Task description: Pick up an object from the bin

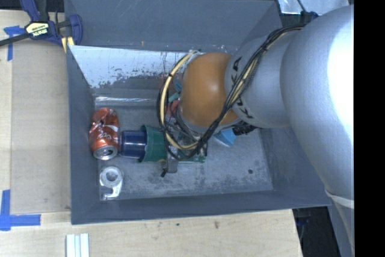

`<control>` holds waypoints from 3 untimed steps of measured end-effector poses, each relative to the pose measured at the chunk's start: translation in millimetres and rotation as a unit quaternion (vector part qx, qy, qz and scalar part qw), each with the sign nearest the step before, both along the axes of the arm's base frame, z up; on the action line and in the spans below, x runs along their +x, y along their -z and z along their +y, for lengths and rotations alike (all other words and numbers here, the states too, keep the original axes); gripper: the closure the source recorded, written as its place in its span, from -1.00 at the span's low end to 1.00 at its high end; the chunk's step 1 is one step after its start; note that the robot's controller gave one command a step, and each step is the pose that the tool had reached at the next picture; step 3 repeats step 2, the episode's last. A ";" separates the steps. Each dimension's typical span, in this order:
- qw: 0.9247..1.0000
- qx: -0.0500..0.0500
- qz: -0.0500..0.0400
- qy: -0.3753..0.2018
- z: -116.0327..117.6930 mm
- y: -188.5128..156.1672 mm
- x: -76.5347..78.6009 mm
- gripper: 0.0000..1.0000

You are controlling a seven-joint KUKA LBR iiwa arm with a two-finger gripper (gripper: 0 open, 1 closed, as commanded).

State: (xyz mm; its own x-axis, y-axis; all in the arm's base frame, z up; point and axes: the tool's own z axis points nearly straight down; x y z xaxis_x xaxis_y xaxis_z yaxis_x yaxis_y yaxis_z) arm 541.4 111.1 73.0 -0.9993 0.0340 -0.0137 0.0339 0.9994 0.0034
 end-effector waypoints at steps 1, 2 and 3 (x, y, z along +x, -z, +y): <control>1.000 0.000 0.000 0.000 0.0 0.0 0.0 1.00; 1.000 0.000 0.000 0.000 0.0 0.0 0.0 1.00; 1.000 0.000 0.000 0.000 0.0 0.0 0.0 1.00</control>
Offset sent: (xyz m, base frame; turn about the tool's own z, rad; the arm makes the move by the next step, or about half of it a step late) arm 0.0000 0.0000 0.0000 0.0000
